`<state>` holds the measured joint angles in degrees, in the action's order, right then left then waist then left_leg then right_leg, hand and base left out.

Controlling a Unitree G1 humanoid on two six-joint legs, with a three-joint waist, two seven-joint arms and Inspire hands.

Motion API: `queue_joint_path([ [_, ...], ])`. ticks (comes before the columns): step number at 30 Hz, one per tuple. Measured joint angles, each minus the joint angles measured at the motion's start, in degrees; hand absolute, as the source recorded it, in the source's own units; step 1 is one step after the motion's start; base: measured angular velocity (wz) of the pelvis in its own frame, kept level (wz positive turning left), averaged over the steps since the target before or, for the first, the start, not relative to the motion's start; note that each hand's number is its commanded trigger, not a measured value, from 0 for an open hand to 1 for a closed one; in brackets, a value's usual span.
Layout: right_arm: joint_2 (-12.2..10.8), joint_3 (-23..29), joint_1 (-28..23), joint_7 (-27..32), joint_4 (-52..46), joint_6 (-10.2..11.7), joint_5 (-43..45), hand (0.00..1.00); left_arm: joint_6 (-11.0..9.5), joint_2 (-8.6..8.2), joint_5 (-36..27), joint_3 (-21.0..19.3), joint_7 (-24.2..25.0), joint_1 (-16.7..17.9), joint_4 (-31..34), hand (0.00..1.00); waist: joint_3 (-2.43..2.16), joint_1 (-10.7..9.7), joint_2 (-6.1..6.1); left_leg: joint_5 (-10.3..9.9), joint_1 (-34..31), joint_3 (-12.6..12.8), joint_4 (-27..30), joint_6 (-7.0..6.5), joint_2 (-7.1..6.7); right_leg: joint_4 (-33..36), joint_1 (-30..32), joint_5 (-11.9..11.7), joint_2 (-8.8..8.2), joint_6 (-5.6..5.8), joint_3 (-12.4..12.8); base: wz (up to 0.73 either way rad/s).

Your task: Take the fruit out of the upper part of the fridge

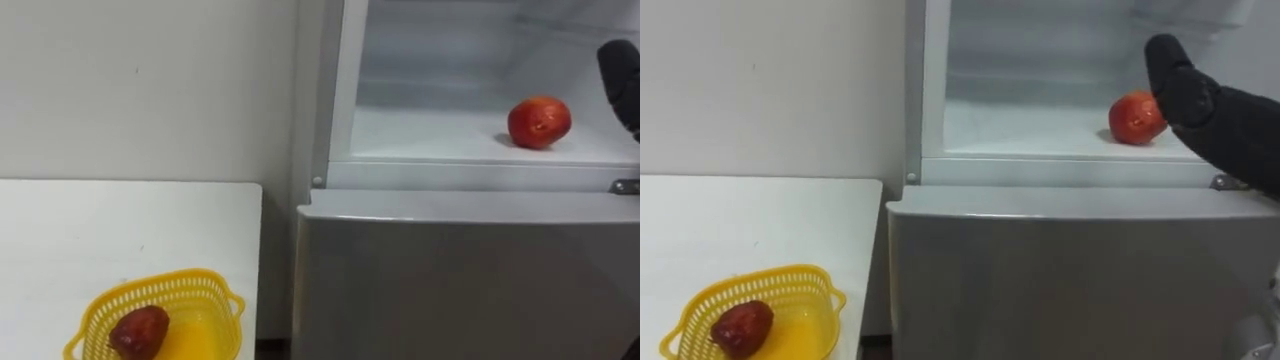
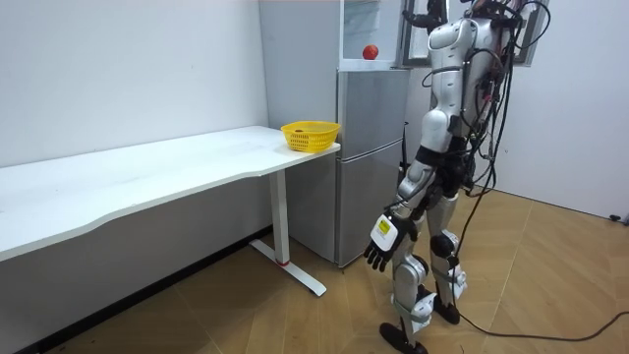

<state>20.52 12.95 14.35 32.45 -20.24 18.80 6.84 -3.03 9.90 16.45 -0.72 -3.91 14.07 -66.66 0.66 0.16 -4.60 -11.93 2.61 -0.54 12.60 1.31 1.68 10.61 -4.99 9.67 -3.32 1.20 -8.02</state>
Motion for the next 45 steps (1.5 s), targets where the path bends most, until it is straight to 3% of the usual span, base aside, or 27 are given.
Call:
queue_joint_path([
  [6, 0.13, 0.07, 0.04, -3.25, 5.15, -1.27, -5.07, 0.0, 0.01, 0.24, 0.03, -0.42, 0.98, -0.07, 0.38, 0.0, -0.05, 0.47, -0.26, 0.01, 0.11, -0.01, 0.03, -0.01, 0.0, -0.08, -0.14, 0.01, 0.02, 0.01, 0.03, 0.0],
  [9, 2.26, 0.05, 0.13, -4.58, 10.48, -1.79, -7.46, 0.0, 0.01, 0.37, 0.03, -0.5, 0.98, -0.12, 0.69, 0.0, 0.02, 1.13, -0.62, 0.01, 0.09, -0.01, 0.05, -0.01, -0.02, -0.13, -0.13, 0.01, 0.02, 0.01, 0.04, 0.0],
  [14, 5.84, -0.41, 0.87, -6.37, 16.45, -5.6, -12.28, 0.0, 0.57, 0.45, -0.01, -0.59, 1.56, -0.48, 0.93, 0.0, 0.16, 1.89, -1.16, 0.03, -0.48, -0.6, 0.12, -0.01, -0.15, -0.19, 0.15, 0.15, 0.02, 0.11, -0.03, 0.05],
  [19, 6.57, -0.56, 4.98, -8.56, 19.71, -7.55, -16.35, 0.0, 1.58, 0.48, 0.07, -1.13, 2.36, -0.56, 1.15, 0.0, 0.04, 1.88, -1.54, 0.04, -0.38, -0.61, 0.12, -0.02, -0.15, -0.17, 0.34, 0.17, 0.01, 0.14, -0.12, 0.0],
  [24, 7.35, -0.74, 9.16, -12.32, 21.82, -8.0, -21.96, 0.0, 1.61, 1.17, 0.05, -1.42, 2.37, -0.72, 1.43, 0.0, -0.24, 1.84, -2.33, 0.04, -0.24, -0.95, 0.15, -0.02, -0.11, -0.08, 0.22, 0.16, -0.01, 0.14, -0.94, 0.0],
  [28, 9.72, -1.62, 12.25, -14.17, 24.78, -8.39, -23.63, 0.0, 1.74, 1.9, 0.06, -1.48, 2.58, -0.65, 1.54, 0.0, -0.13, 1.8, -2.86, 0.03, -0.21, -1.53, 0.12, -0.01, -0.11, -0.07, -0.13, 0.16, -0.19, 0.14, -3.5, 0.07],
  [32, 11.54, -1.82, 14.93, -16.18, 28.01, -9.2, -24.56, 0.0, 2.36, 2.11, 0.11, -2.93, 3.53, 0.01, 1.82, 0.0, -0.27, 1.89, -3.19, 0.03, -0.5, -1.87, 0.12, 0.0, -0.11, -0.05, -0.19, 0.16, -0.19, 0.14, -3.8, 0.03],
  [37, 11.82, -1.85, 16.66, -16.92, 31.45, -10.18, -24.82, 0.0, 2.84, 2.27, 0.1, -3.61, 4.22, 0.81, 2.49, 0.0, -0.45, 1.81, -3.56, 0.03, -0.51, -1.98, 0.2, 0.0, -0.15, -0.02, -0.27, 0.16, -0.19, 0.14, -3.83, 0.0],
  [45, 11.84, -1.9, 17.09, -18.98, 33.87, -10.89, -24.78, 0.0, 3.18, 2.26, 0.58, -3.64, 4.32, 0.91, 2.64, 0.0, -0.38, 1.77, -3.45, 0.03, -0.52, -2.0, 0.1, 0.0, -0.17, -0.04, -0.24, 0.16, -0.19, 0.14, -3.81, 0.0],
])
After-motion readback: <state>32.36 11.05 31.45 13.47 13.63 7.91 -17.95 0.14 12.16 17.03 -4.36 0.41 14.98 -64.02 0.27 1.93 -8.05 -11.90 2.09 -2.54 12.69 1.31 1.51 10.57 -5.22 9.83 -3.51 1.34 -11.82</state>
